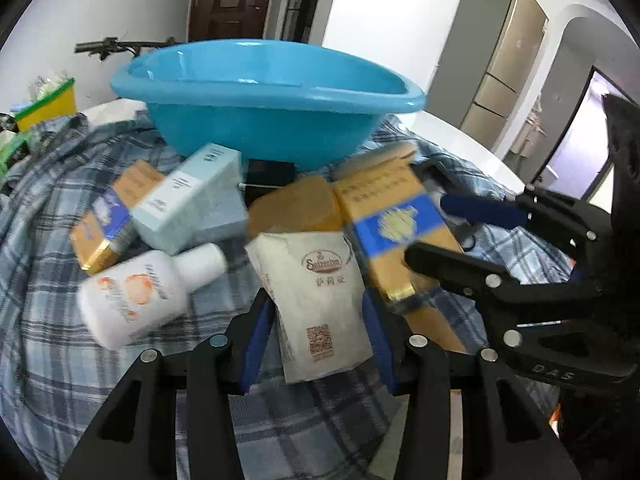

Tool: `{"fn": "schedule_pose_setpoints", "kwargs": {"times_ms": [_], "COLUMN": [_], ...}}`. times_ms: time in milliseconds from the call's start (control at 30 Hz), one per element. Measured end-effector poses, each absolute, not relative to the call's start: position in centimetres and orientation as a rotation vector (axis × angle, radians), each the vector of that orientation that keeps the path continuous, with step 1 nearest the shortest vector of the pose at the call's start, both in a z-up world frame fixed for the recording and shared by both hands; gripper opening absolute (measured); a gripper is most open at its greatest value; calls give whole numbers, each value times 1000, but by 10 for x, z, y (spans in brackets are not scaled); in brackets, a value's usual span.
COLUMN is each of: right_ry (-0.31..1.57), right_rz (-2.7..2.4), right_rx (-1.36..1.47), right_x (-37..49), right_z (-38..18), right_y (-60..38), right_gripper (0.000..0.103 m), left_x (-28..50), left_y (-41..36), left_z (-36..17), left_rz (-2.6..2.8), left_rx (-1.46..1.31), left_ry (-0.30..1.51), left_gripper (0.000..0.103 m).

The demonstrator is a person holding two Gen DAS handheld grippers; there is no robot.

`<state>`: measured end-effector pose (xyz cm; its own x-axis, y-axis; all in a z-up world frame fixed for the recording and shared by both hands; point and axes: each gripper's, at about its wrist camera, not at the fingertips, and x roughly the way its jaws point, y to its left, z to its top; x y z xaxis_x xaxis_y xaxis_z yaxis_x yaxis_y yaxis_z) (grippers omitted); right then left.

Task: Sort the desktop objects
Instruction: 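Grasp the gold-blue cigarette pack with the right gripper and lift it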

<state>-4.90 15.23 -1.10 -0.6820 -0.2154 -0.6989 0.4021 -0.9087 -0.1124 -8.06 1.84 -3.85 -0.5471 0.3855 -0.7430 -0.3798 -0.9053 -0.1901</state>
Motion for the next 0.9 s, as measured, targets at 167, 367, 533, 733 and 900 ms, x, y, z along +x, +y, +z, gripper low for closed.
{"fn": "schedule_pose_setpoints", "kwargs": {"times_ms": [167,367,533,733,900], "right_ry": [416,282,151,127,348], "right_rz": [-2526,-2577,-2601,-2559,-2718], "right_rx": [1039,1063,1062,1096,1028], "right_x": [-49,-56,-57,-54,-50], "right_z": [-20,-17,-3,0,-1], "right_y": [139,158,188,204,191], "right_gripper": [52,32,23,27,65], "left_x": [-86,-89,-86,-83,-88], "left_y": [7,16,25,37,44], "left_z": [-42,-47,-47,-49,-57], "left_rz": [2465,2453,2455,2447,2460], "left_rx": [-1197,-1223,-1218,-1209,-1241], "left_ry": [-33,36,80,127,179], "left_gripper": [47,47,59,70,70]}}
